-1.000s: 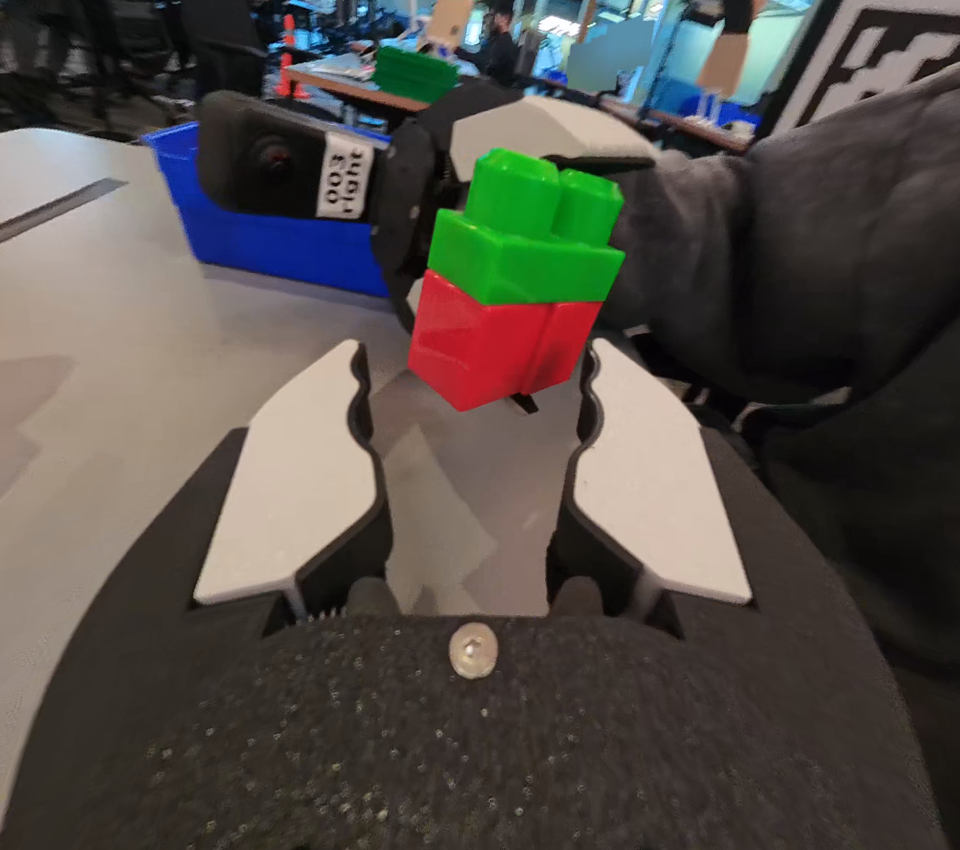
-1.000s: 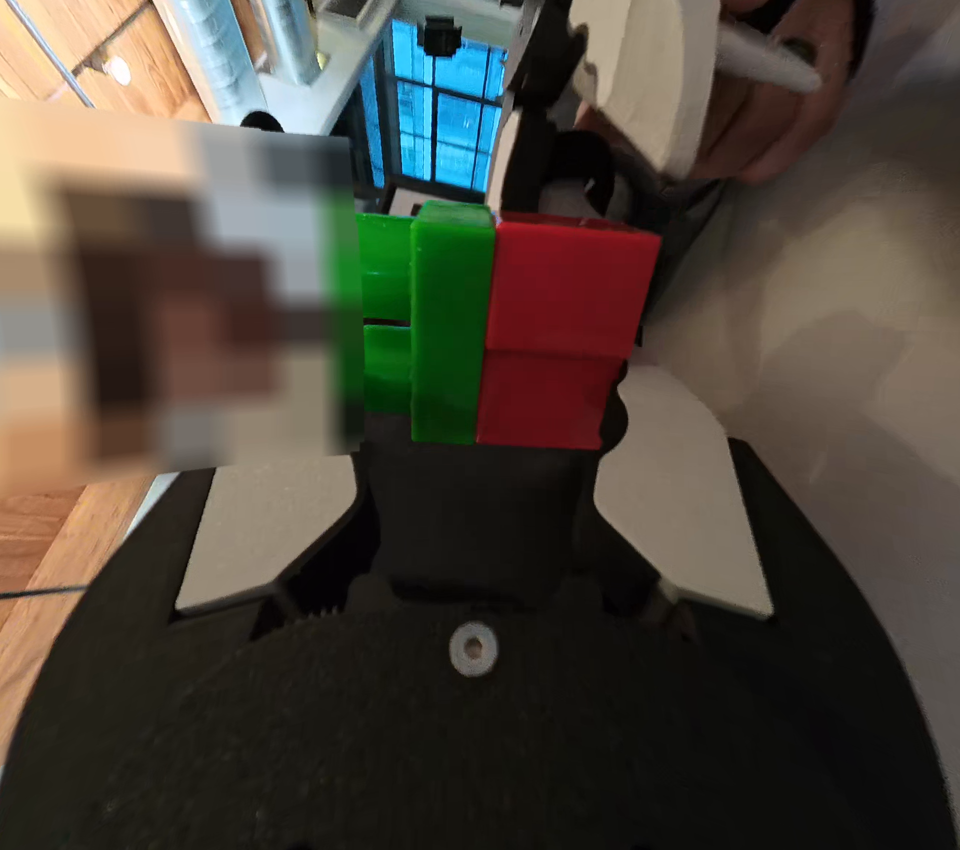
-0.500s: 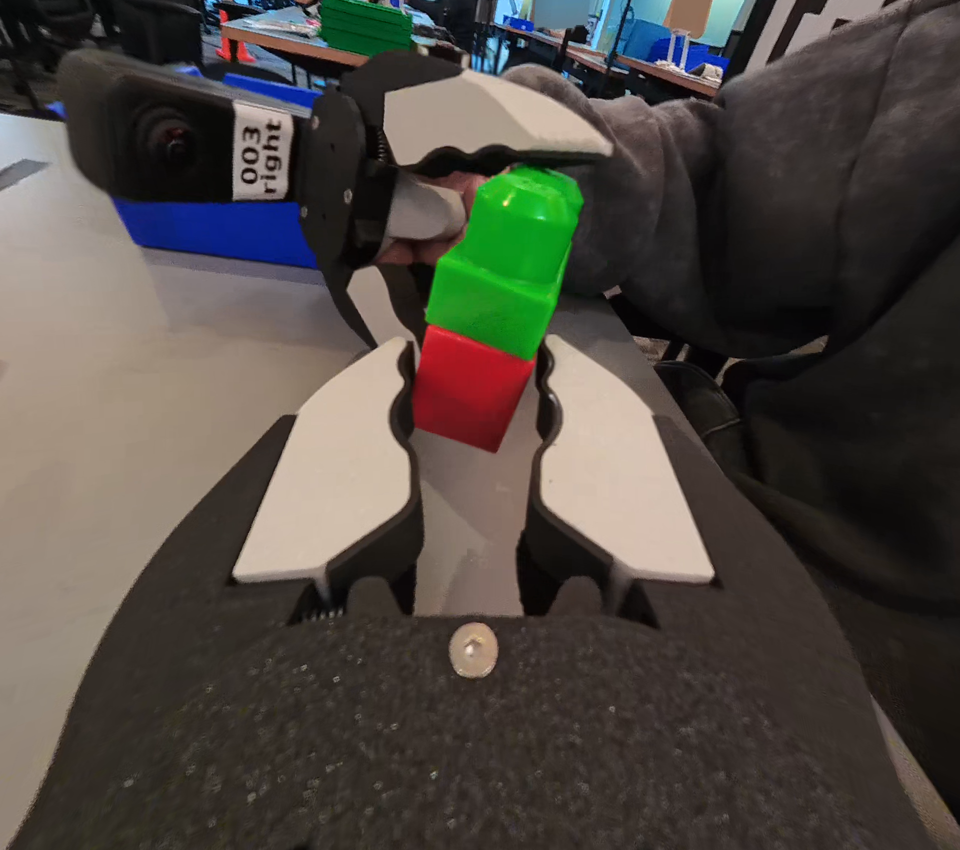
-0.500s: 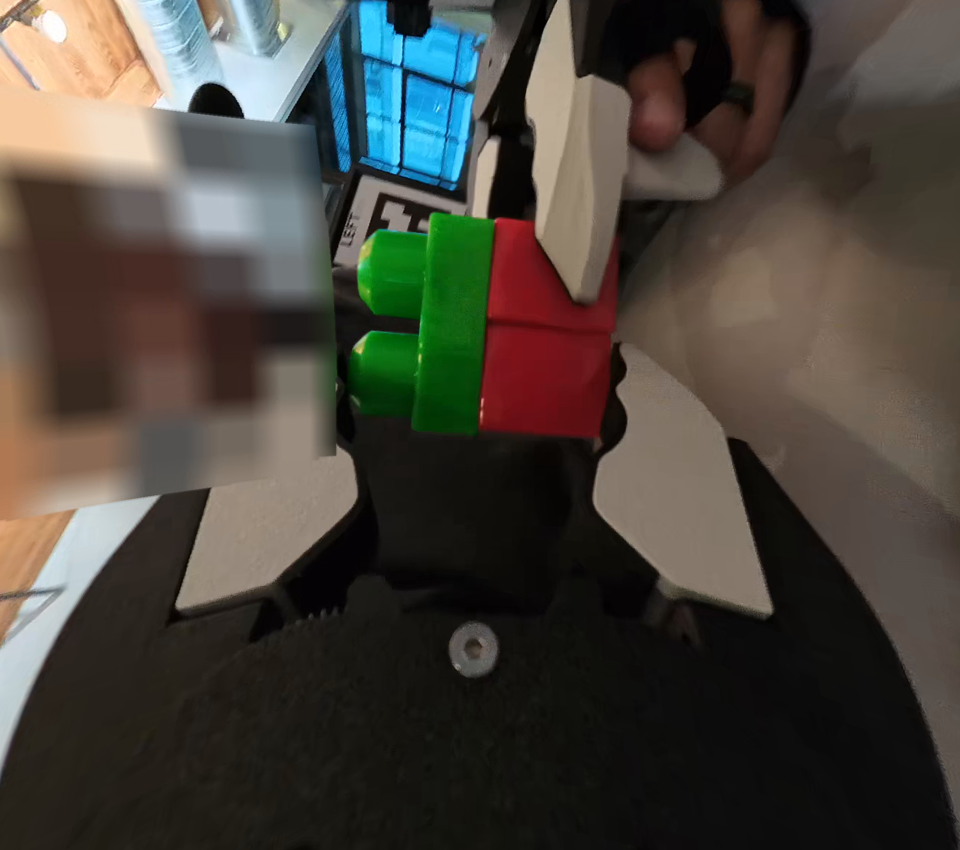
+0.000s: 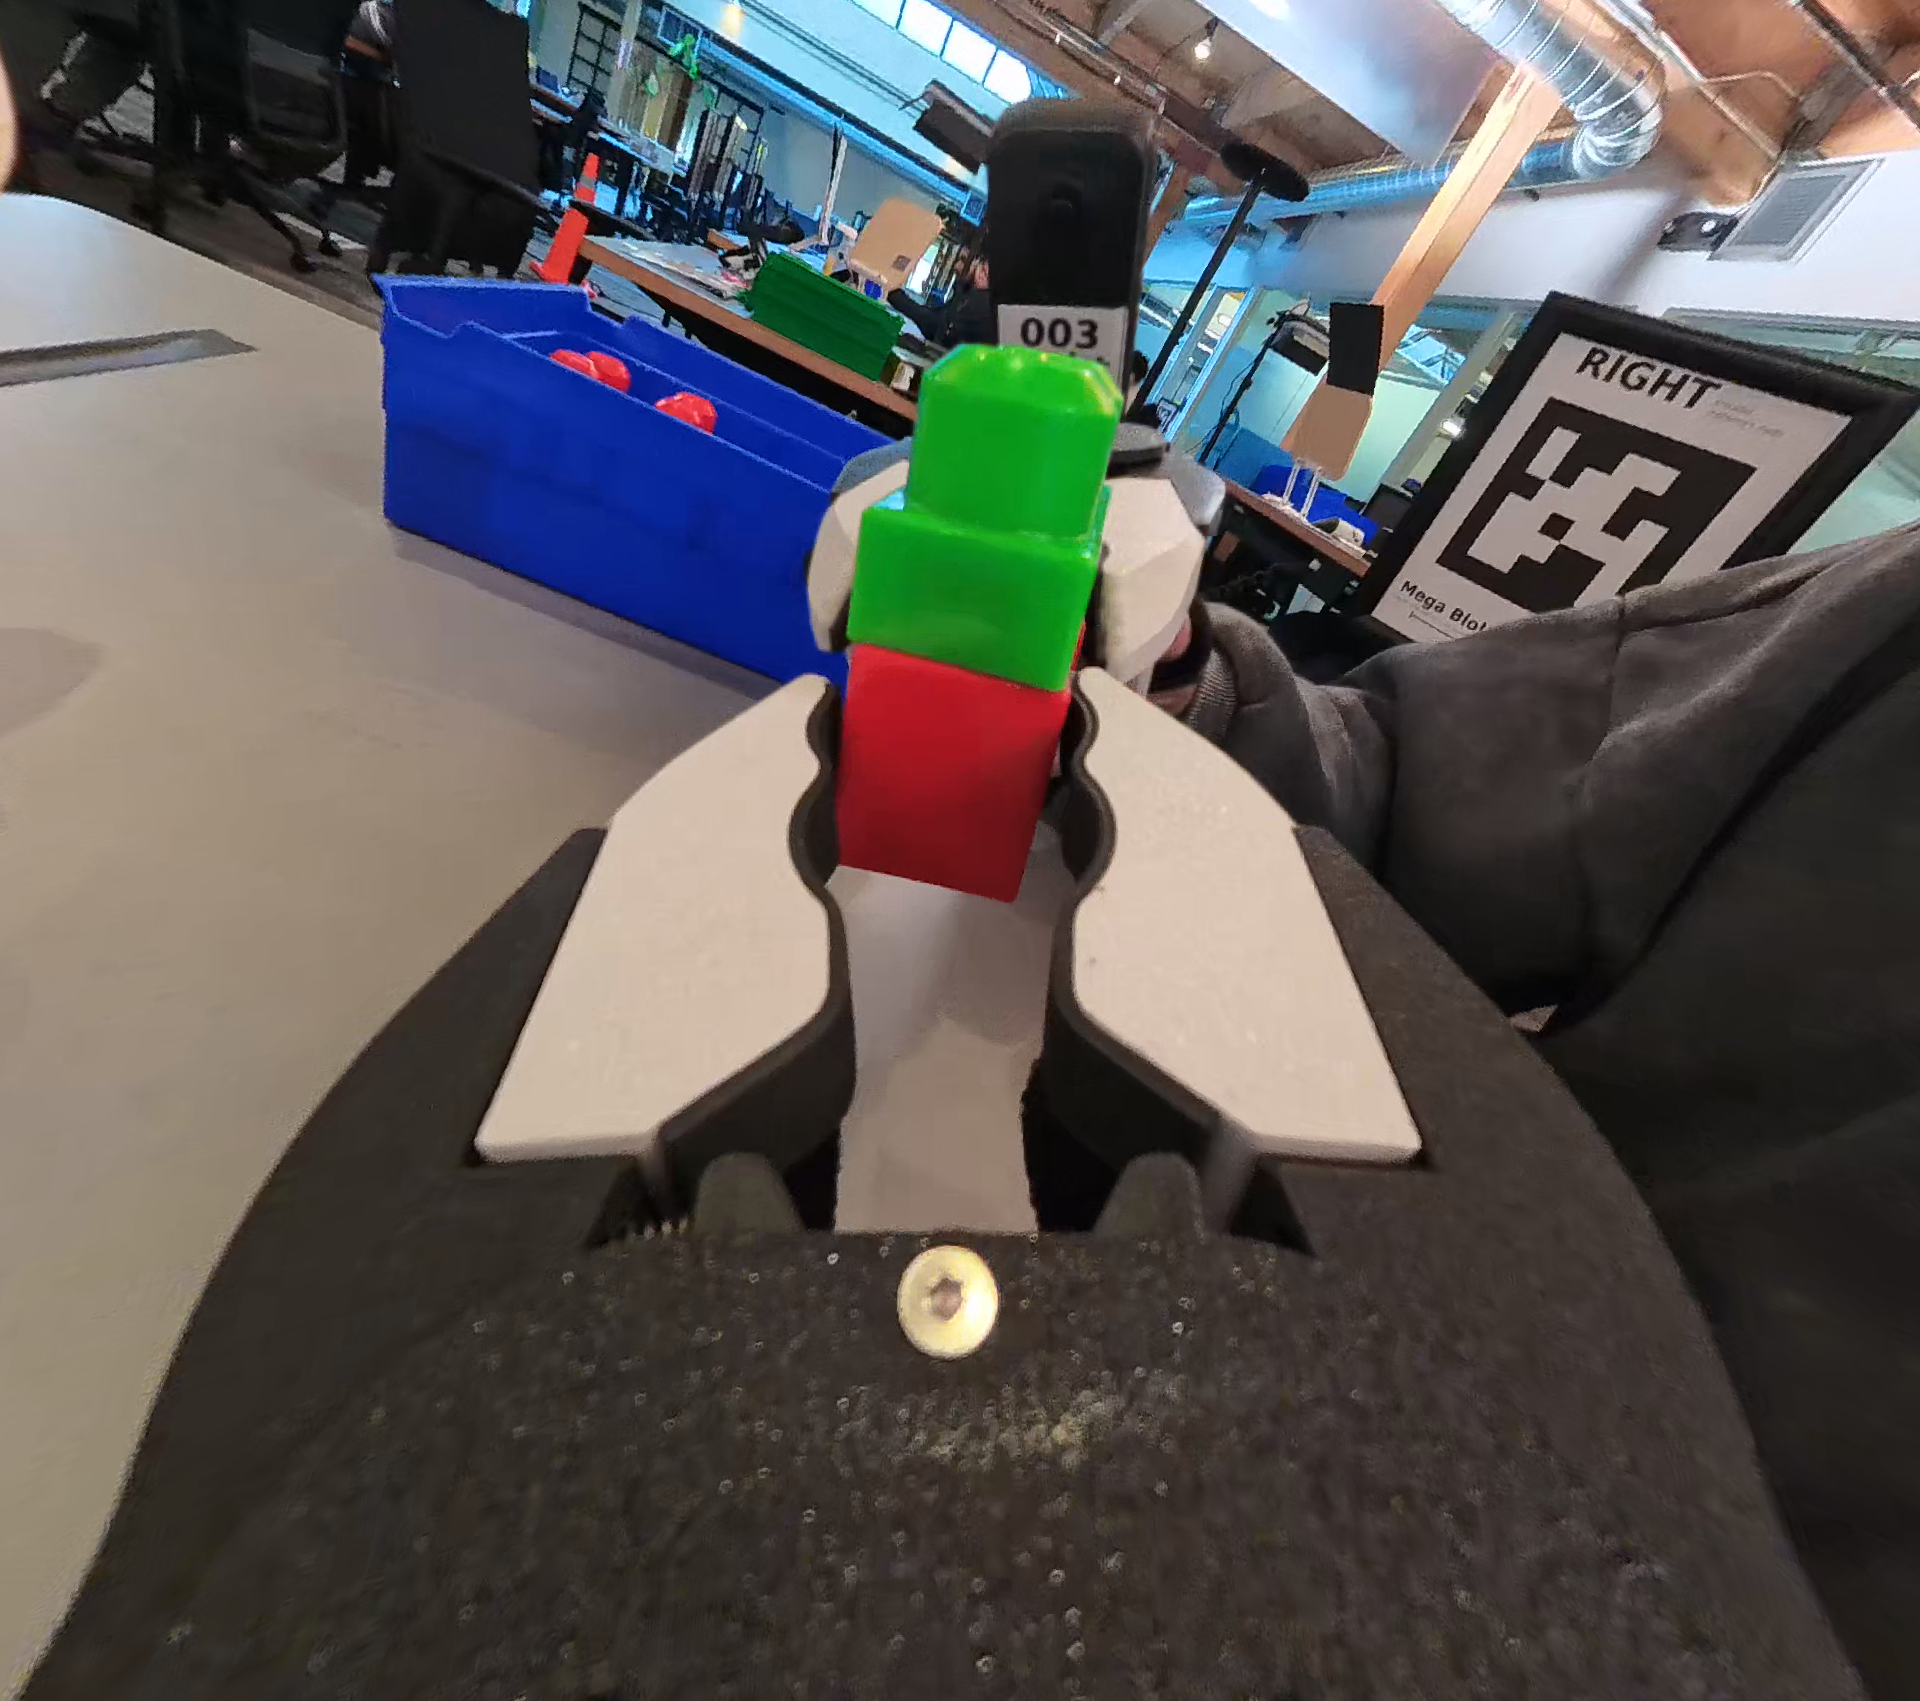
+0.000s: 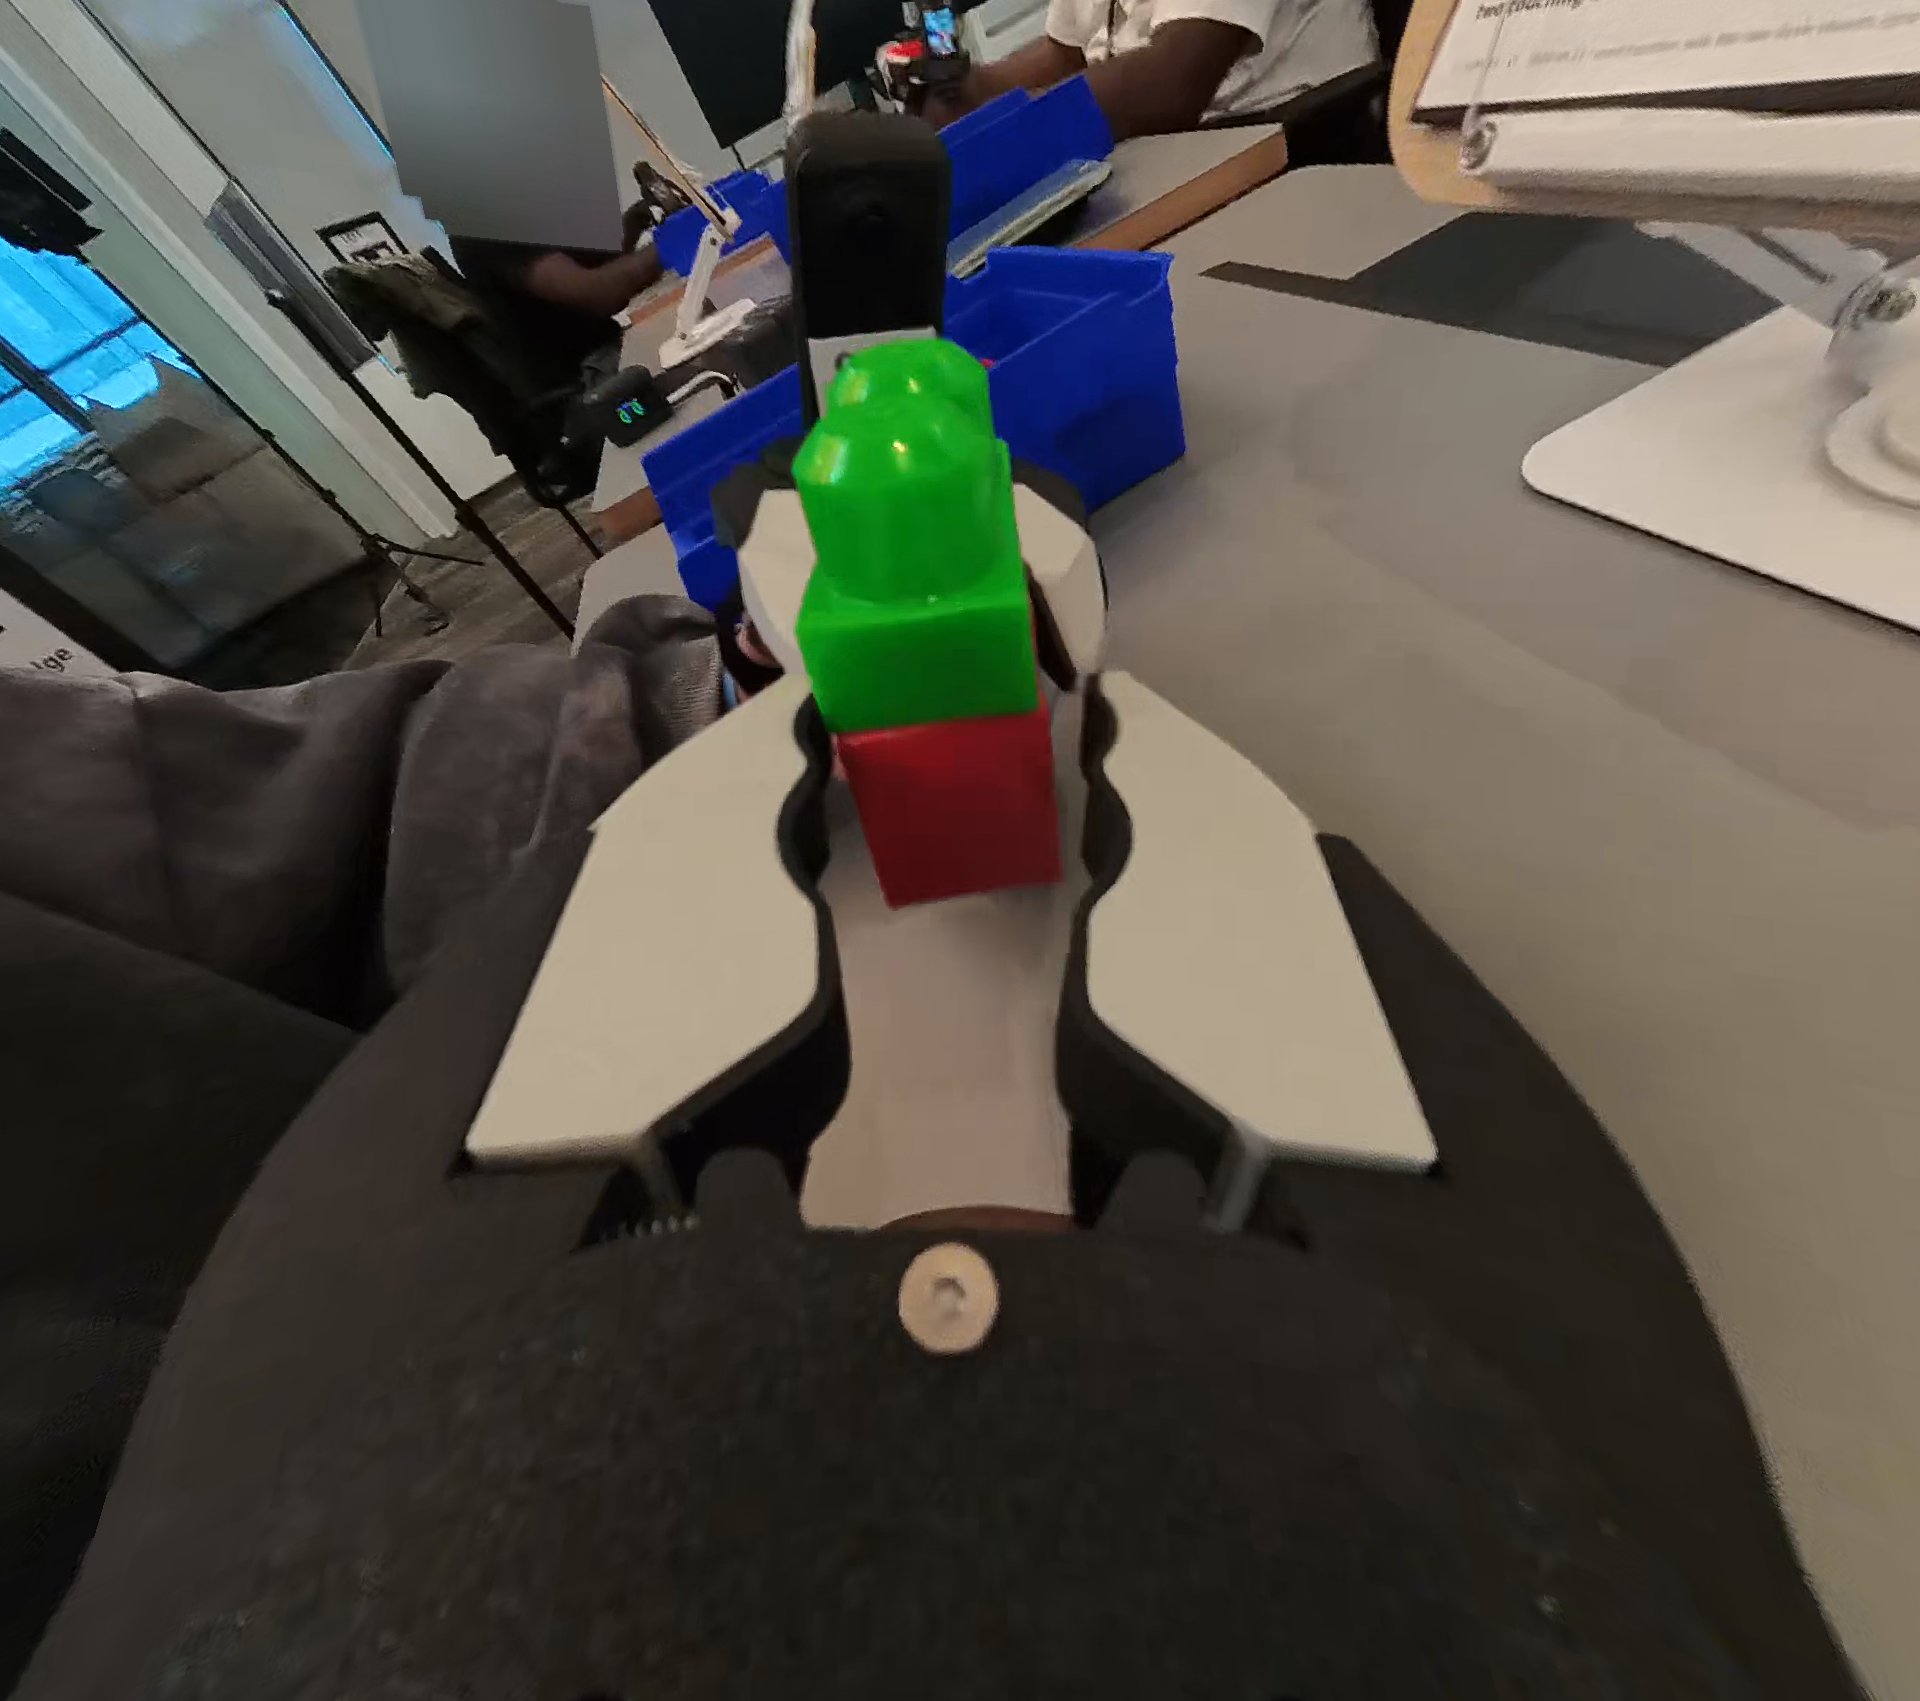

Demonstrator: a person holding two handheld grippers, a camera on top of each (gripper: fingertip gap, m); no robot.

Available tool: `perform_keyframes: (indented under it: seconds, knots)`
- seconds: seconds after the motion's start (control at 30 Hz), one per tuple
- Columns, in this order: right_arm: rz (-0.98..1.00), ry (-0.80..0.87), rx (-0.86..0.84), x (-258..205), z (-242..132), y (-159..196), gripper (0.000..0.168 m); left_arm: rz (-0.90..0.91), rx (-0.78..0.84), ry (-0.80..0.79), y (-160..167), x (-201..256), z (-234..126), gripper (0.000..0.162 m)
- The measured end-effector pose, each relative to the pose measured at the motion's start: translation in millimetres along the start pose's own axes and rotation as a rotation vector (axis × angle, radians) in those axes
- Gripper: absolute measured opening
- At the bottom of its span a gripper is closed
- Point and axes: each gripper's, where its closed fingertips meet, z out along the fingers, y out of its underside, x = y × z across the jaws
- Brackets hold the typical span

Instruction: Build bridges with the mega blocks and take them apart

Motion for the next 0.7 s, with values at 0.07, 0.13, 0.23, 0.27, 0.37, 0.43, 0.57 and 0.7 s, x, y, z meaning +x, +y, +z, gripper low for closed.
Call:
perform_keyframes:
  seconds: [0.07,0.13,0.23,0.27,0.37,0.43,0.57,0.7]
  knots:
    - [0.011,-0.007,0.034,0.6,1.2,-3.9,0.04,-0.016,-0.015,0.004,4.2,0.3,2.2,0.038]
    - [0.026,-0.014,0.032,2.0,0.7,-3.0,0.039,-0.028,-0.034,0.01,8.3,1.0,3.6,0.038]
    - [0.044,0.004,0.011,7.3,-3.3,1.8,0.039,-0.021,-0.015,-0.016,5.9,-1.5,0.9,0.044]
    - [0.05,-0.002,0.048,7.1,-6.7,-1.9,0.038,-0.026,-0.012,-0.022,5.5,-3.2,-0.6,0.046]
    - [0.085,-0.012,0.093,9.1,-12.5,-5.7,0.038,-0.05,-0.043,-0.011,12.0,-6.5,0.2,0.044]
    - [0.056,0.008,0.049,10.6,-8.8,3.6,0.038,-0.053,-0.06,0.003,15.8,-4.6,5.2,0.041]
    - [0.027,0.035,0.059,11.5,-5.6,8.0,0.038,-0.043,-0.113,-0.024,23.8,-7.8,6.6,0.036]
    - [-0.001,0.051,0.078,10.5,-5.1,4.8,0.038,-0.049,-0.105,-0.023,21.6,-5.7,5.8,0.036]
